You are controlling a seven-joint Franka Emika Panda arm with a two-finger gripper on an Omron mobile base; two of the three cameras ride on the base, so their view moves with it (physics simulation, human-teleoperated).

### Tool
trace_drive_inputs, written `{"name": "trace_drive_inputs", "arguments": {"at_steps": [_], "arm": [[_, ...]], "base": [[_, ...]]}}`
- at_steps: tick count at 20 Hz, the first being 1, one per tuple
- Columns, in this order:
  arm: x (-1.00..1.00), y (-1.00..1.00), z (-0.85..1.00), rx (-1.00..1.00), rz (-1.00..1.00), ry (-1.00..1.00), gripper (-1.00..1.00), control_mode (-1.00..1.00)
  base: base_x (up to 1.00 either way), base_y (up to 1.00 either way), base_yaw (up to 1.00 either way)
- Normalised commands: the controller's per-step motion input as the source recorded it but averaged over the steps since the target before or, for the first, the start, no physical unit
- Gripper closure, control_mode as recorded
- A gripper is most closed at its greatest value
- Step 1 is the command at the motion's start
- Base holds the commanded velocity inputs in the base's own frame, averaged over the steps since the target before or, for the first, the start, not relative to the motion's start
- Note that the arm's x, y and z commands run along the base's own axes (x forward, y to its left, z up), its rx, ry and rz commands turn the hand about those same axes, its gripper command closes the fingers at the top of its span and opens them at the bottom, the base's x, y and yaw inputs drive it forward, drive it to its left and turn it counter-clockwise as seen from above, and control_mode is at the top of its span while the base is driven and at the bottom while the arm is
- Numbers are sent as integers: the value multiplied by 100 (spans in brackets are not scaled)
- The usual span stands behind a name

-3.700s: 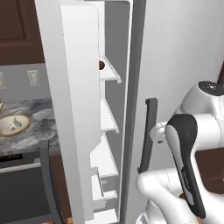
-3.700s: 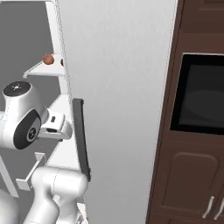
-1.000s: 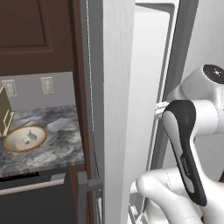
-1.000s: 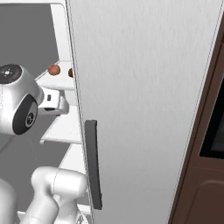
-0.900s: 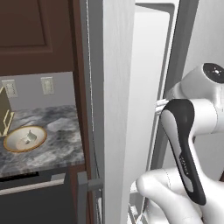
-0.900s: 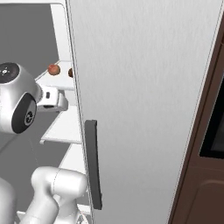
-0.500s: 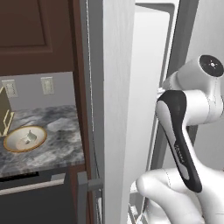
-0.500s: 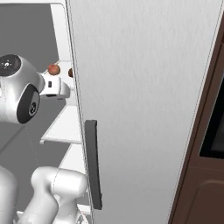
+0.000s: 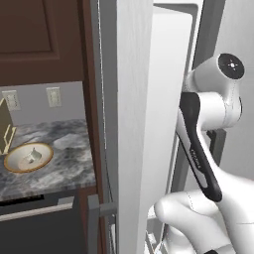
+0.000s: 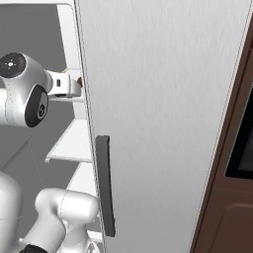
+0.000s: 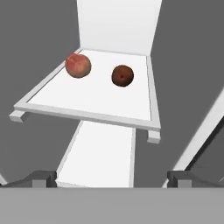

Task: Take the garlic, peach, and pear from the freezer and place them in the bowl on the counter.

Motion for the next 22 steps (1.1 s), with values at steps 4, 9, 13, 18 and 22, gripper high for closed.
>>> {"name": "trace_drive_inputs", "arguments": {"at_steps": [4,9,13,18,22], "arm": [[37,3,13,0,-7,0,-100,-100],[34,15,0,1,-10,0,-100,-100],[52,13,0,0,-5,0,-100,-100],[59,0,0,0,0,0,-100,-100],[45,2,0,0,0,1,-100,-100]], "base": [[0,0,0],[0,0,0],[0,0,0],[0,0,0],[0,0,0]]}}
